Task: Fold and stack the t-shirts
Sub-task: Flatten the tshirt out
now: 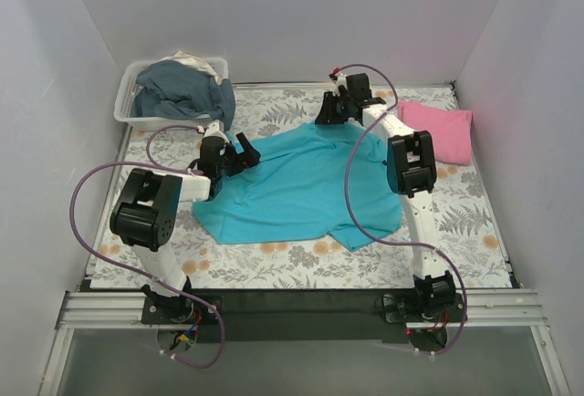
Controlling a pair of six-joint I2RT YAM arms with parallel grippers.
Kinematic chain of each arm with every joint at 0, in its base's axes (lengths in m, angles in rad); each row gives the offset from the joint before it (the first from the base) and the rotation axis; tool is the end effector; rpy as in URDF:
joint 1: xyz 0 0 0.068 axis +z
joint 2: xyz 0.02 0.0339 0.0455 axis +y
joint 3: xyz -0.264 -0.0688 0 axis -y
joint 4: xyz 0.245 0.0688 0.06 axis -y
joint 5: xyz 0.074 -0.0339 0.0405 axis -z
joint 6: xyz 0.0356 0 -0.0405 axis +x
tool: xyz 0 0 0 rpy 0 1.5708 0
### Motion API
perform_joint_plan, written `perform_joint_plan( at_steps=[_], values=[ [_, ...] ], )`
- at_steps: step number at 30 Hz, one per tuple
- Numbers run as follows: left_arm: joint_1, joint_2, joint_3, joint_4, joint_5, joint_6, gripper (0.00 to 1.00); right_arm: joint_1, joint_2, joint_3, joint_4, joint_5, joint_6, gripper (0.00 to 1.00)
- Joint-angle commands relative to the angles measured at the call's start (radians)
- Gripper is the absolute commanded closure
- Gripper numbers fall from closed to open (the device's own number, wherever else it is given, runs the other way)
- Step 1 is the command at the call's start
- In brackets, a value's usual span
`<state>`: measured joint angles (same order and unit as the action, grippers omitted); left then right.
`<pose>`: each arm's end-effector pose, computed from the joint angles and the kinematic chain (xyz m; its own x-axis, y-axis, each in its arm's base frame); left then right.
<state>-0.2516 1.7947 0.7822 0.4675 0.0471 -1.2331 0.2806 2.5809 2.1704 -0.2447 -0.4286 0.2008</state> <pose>0.3415 -0.0895 0.1381 -0.4378 -0.8606 -0.2603 -0.3784 0.4390 -0.8149 0.5499 0.1739 0.1463 -0.6871 -0.0092 -0.7265 -0.4403 0.8006 0.4063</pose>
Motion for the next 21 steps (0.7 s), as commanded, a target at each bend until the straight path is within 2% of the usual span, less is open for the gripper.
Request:
perform_joint_plan(
  at_steps=[1,12,21],
  values=[
    [0.005,-0.052,-0.003,-0.041,0.008,0.015,0.03,-0.029,0.019,-0.011,-0.126,0.119,-0.006,0.74],
    [0.003,-0.095,-0.017,-0.046,-0.001,0.021,0.03,-0.133,0.005,-0.032,-0.140,0.238,0.014,0.75],
    [0.003,0.009,0.080,-0.046,0.019,0.032,0.03,-0.147,0.022,0.029,-0.093,0.254,0.035,0.76]
  ],
)
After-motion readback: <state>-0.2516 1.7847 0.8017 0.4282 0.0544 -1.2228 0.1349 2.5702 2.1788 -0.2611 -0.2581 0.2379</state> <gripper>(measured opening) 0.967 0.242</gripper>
